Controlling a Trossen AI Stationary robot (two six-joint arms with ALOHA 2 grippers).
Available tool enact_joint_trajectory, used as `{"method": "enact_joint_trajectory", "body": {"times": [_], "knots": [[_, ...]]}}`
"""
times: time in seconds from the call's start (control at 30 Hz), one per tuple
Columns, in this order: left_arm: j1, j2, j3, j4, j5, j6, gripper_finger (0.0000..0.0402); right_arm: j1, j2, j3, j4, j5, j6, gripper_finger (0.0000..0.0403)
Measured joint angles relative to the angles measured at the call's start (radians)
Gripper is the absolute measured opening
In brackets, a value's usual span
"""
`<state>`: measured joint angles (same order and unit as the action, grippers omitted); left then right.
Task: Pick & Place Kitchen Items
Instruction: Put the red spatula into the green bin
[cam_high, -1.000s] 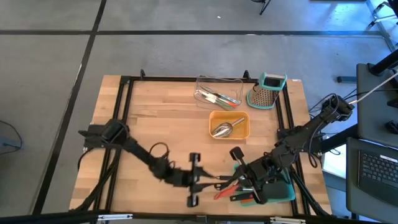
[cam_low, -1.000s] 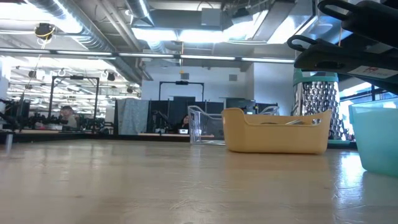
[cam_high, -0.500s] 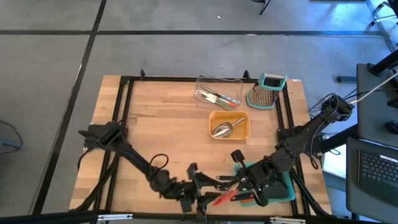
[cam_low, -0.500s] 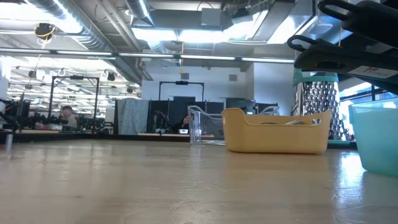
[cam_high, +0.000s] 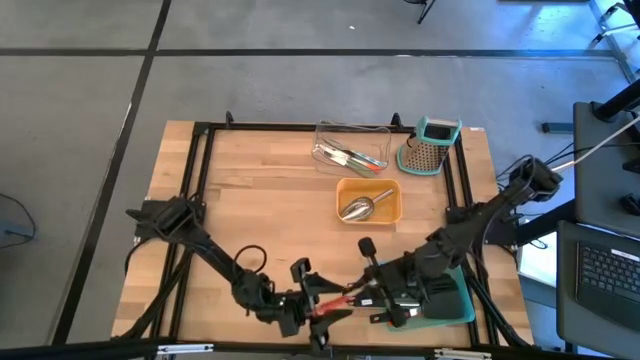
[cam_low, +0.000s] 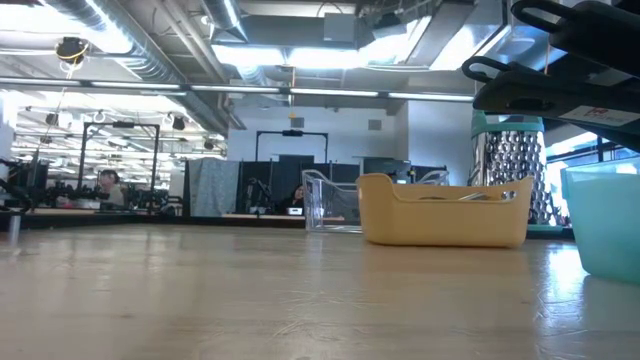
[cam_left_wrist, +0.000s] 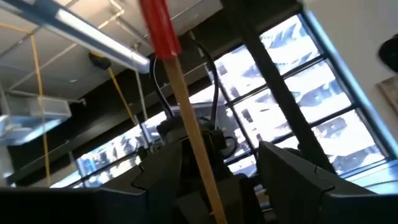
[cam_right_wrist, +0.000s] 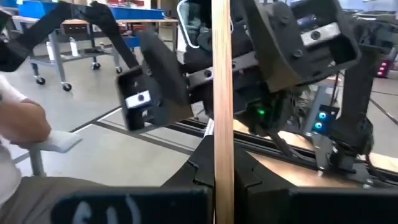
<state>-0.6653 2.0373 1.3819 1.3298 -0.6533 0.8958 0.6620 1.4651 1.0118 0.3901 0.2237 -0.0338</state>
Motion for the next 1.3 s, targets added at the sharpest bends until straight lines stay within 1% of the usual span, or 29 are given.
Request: {"method": "enact_joint_trajectory", "body": {"times": [0.1,0.23,0.4,0.63,0.87,0.93,1.0,1.1,1.13,1.3], "knots": [[0.011,0.000,0.000,-0.011,-0.012,-0.003,0.0207,-0.003,0.013,0.011,0.004,0.005,-0.001,0.0007],[0.020,0.000,0.000,-0.030,-0.002,-0.034,0.0202,0.000,0.014,0.012,0.005,-0.002,-0.003,0.0007],[0.030,0.000,0.000,-0.048,0.002,-0.046,0.0188,0.000,0.014,0.012,0.006,0.005,-0.003,0.0007],[0.045,0.000,0.000,-0.078,0.050,-0.099,0.0172,-0.003,0.039,0.013,0.036,0.003,0.000,0.0007],[0.066,0.000,0.000,-0.103,0.056,-0.153,0.0153,-0.002,0.043,0.013,0.024,0.023,0.000,0.0007],[0.066,0.000,0.000,-0.106,0.043,-0.153,0.0138,-0.002,0.043,0.013,0.016,0.035,0.000,0.0007],[0.066,0.000,0.000,-0.113,0.021,-0.150,0.0111,-0.006,0.043,0.013,-0.004,0.039,0.011,0.0007],[0.064,-0.009,-0.001,-0.159,-0.005,-0.153,0.0043,-0.013,0.043,0.013,-0.029,0.041,0.039,0.0007],[0.063,-0.018,-0.001,-0.191,-0.010,-0.186,0.0026,-0.016,0.043,0.013,-0.040,0.042,0.036,0.0007],[0.065,-0.075,-0.001,-0.352,-0.019,-0.293,0.0021,-0.020,0.040,0.015,-0.059,0.045,0.052,0.0008]]}}
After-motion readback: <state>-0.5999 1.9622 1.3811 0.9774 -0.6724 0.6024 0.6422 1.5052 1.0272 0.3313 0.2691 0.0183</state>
